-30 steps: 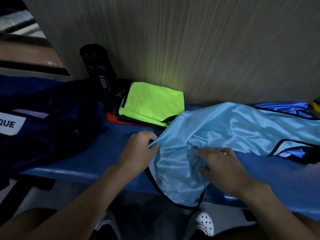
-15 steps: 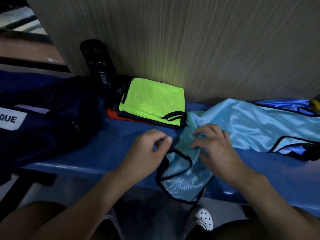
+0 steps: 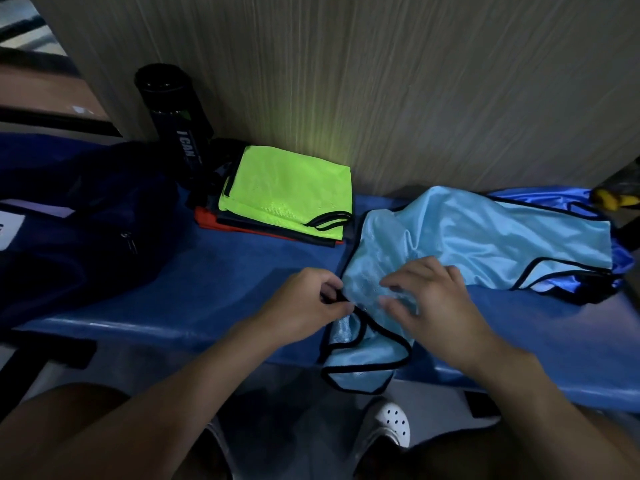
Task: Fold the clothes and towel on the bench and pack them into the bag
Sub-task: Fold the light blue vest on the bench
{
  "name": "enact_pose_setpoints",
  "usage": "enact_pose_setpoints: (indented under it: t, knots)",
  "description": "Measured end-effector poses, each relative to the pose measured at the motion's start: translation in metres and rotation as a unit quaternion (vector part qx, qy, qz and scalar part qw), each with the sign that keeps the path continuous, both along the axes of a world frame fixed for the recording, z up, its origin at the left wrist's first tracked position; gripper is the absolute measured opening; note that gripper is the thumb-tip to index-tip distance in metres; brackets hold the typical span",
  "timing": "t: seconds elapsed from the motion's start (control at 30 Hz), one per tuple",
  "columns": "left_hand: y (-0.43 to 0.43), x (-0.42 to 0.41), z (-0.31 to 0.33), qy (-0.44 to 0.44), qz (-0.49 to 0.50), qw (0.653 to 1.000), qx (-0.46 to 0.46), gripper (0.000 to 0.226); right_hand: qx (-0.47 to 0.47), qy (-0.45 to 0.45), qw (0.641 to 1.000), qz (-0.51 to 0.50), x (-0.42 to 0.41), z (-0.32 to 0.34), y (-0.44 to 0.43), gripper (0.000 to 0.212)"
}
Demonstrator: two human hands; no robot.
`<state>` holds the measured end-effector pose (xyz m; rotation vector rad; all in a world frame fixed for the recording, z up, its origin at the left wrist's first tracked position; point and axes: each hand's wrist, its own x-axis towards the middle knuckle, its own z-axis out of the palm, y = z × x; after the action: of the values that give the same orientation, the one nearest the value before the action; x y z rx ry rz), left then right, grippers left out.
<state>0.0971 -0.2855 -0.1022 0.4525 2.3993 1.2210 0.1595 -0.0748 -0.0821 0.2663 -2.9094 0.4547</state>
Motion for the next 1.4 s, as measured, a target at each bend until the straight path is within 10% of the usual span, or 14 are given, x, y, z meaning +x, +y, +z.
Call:
enact_pose_setpoints:
  t: [0.1, 0.43, 0.63, 0.83, 1.0, 1.4]
  knots:
    - [0.002, 0.001, -0.003, -0.010, 0.009, 0.999, 0.031, 0.034, 0.073, -0.107, 0.991, 0.030, -0.005, -0.003, -0.010, 0.055]
    - [0.006, 0.006, -0.001, 0.021, 0.035, 0.996, 0.081, 0.005, 0.141, -0.061, 0.988, -0.009, -0.005, -0.011, -0.008, 0.012]
    - [0.012, 0.016, -0.004, 0.050, 0.064, 0.995, -0.056, 0.056, 0.136, -0.056, 0.974, -0.169, 0.005, 0.013, 0.025, 0.013]
    - [0.015, 0.014, -0.012, 0.053, 0.072, 0.996, -0.023, 0.040, 0.135, -0.118, 0.974, -0.136, 0.014, 0.016, 0.027, 0.032]
    - [0.020, 0.013, -0.006, 0.050, 0.121, 0.989, 0.071, 0.016, 0.007, -0.066, 0.998, 0.005, 0.011, 0.010, 0.005, 0.056]
    - [0.005, -0.010, 0.017, 0.059, 0.193, 0.943, 0.264, 0.013, 0.241, -0.101, 0.954, -0.148, 0.000, 0.003, 0.010, 0.022]
